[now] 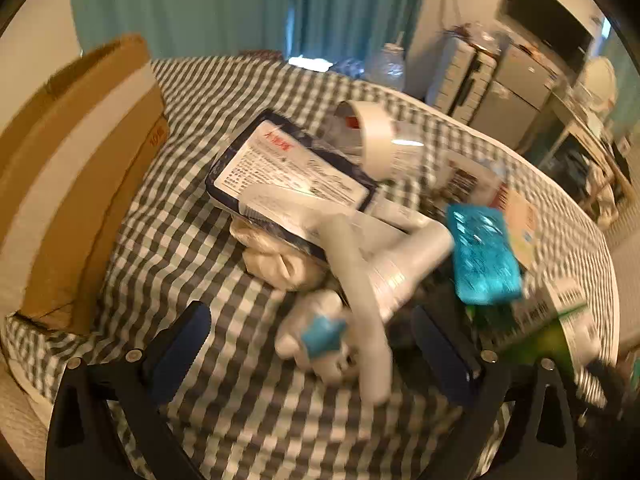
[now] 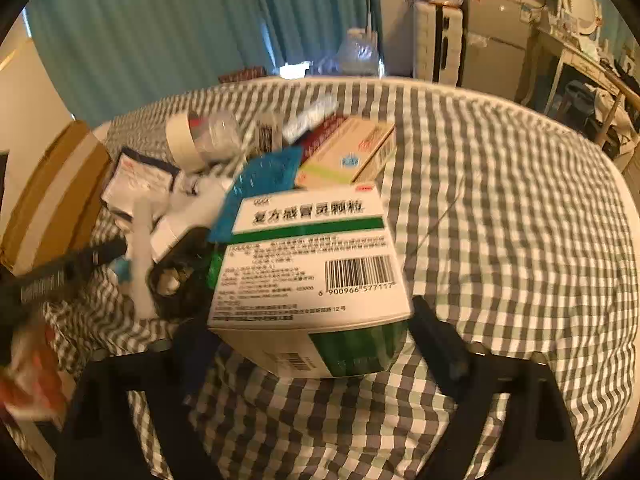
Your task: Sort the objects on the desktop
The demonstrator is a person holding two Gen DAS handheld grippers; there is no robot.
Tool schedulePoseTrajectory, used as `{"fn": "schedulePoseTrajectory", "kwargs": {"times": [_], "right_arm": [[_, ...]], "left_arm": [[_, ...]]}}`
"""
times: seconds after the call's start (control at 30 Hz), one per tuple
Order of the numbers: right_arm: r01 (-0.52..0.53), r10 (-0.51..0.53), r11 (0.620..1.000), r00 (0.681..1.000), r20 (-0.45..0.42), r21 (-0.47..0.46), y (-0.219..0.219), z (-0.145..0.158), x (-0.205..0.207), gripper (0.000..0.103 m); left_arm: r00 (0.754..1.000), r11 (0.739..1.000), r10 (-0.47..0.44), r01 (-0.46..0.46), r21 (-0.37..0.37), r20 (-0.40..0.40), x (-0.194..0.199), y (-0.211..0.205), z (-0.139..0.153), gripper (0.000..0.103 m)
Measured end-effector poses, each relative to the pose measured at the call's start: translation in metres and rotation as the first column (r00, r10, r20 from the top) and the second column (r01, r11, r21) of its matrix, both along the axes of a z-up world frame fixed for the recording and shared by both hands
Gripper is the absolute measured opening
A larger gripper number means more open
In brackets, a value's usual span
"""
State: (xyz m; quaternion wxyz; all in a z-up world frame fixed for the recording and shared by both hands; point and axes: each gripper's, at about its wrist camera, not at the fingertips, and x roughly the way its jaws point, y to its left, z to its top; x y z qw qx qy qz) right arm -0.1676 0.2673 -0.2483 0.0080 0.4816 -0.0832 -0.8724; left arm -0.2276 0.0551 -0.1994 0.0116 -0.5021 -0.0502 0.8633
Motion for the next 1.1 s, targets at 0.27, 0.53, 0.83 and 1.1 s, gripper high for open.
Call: {"fn": "schedulePoseTrajectory", "kwargs": {"times": [0.27, 0.53, 0.83, 1.1], "right_arm": [[0.004, -0.004, 1.000, 1.000, -0.005, -0.020, 0.003, -0.004, -0.001, 0.082], [0.014, -0.015, 1.000, 1.000, -0.018, -0.009, 0.000, -0.001, 0.002, 0.078], [0.036, -0.037, 0.999, 0.995, -0.088, -0.014, -0.006, 0.024, 0.026, 0.078], [0.025, -0.031, 0.999, 0.990, -0.139, -0.045, -0.021, 0.051, 0.057, 0.078]], "left_arm": [[0.999, 0.999, -0.029, 0.028, 0.030, 0.045, -0.029, 0.005, -0.019, 0.087], [0.988, 0.987, -0.153, 0.153, 0.041, 0.004, -0.034, 0.004, -0.010, 0.019], [0.974, 0.977, -0.197, 0.205, 0.057, -0.114, 0.027, -0.013, 0.050, 0.018], [0.962, 0.972, -0.210, 0.225, 0.067, -0.174, 0.052, -0.015, 0.098, 0.018]]}}
